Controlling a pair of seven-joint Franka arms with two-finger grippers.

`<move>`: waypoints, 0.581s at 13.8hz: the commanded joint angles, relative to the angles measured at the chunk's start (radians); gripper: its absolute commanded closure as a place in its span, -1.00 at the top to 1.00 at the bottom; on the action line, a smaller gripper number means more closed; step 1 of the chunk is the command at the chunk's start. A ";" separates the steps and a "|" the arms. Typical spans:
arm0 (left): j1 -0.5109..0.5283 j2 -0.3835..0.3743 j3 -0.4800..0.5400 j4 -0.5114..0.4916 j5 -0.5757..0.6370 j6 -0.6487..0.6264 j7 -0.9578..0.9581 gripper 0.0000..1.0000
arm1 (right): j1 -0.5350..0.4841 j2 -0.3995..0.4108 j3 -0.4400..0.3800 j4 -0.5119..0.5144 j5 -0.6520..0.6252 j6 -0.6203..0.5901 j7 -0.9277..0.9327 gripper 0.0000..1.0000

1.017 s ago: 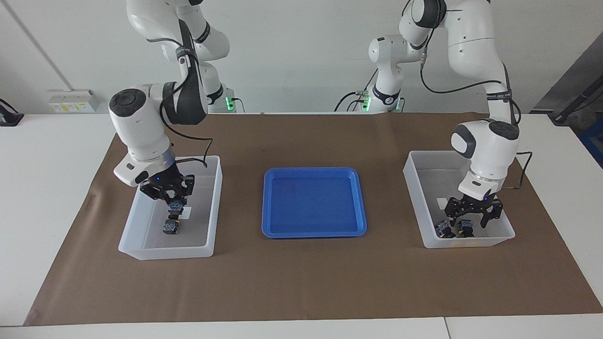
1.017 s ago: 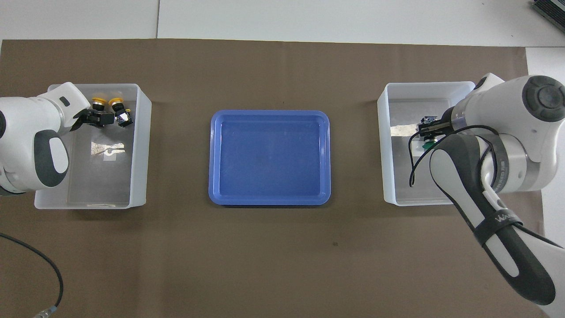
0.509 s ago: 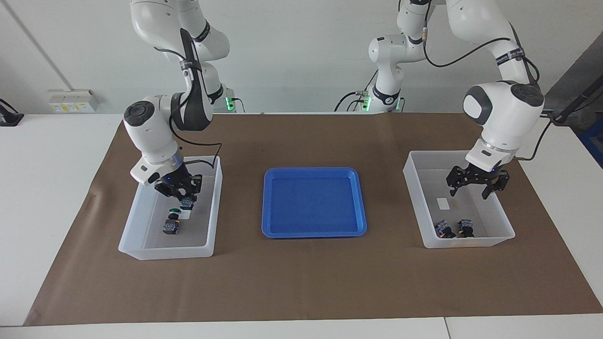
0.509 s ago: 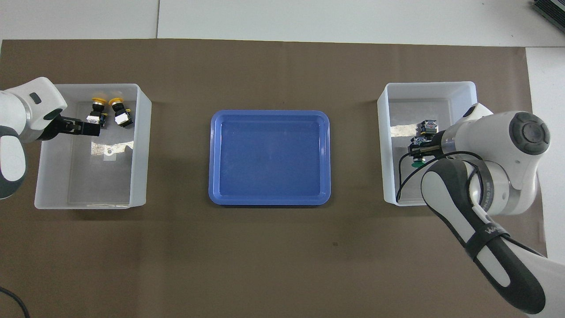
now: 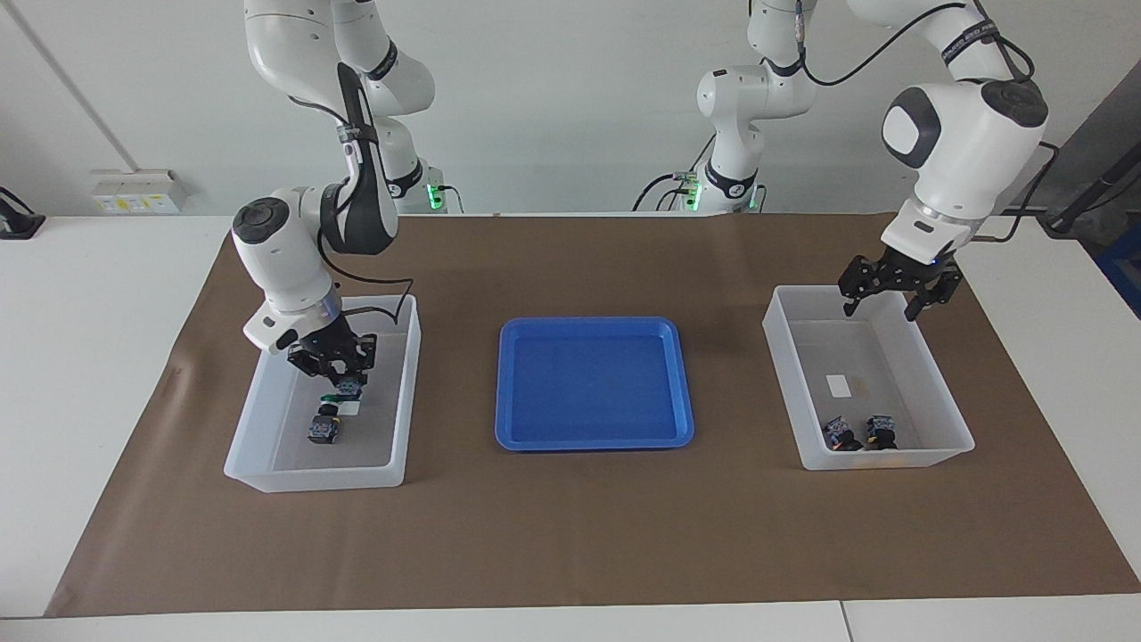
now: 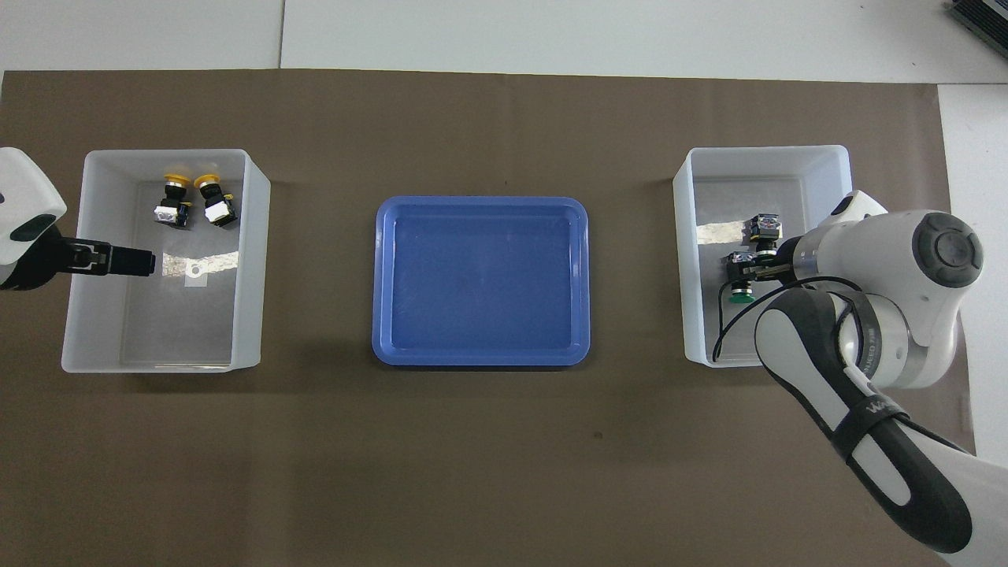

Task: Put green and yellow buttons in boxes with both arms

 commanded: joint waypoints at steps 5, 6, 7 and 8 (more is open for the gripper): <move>-0.029 0.110 -0.002 0.312 0.018 -0.231 -0.030 1.00 | -0.002 -0.033 0.012 0.254 0.000 -0.243 0.221 1.00; -0.027 0.110 -0.002 0.309 0.018 -0.231 -0.030 1.00 | -0.002 -0.039 0.010 0.298 -0.012 -0.299 0.247 1.00; -0.027 0.107 -0.004 0.295 0.018 -0.231 -0.030 1.00 | -0.002 -0.052 0.007 0.331 -0.033 -0.349 0.257 1.00; -0.027 0.099 -0.004 0.278 0.016 -0.226 -0.030 1.00 | -0.005 -0.074 0.007 0.355 -0.061 -0.407 0.268 1.00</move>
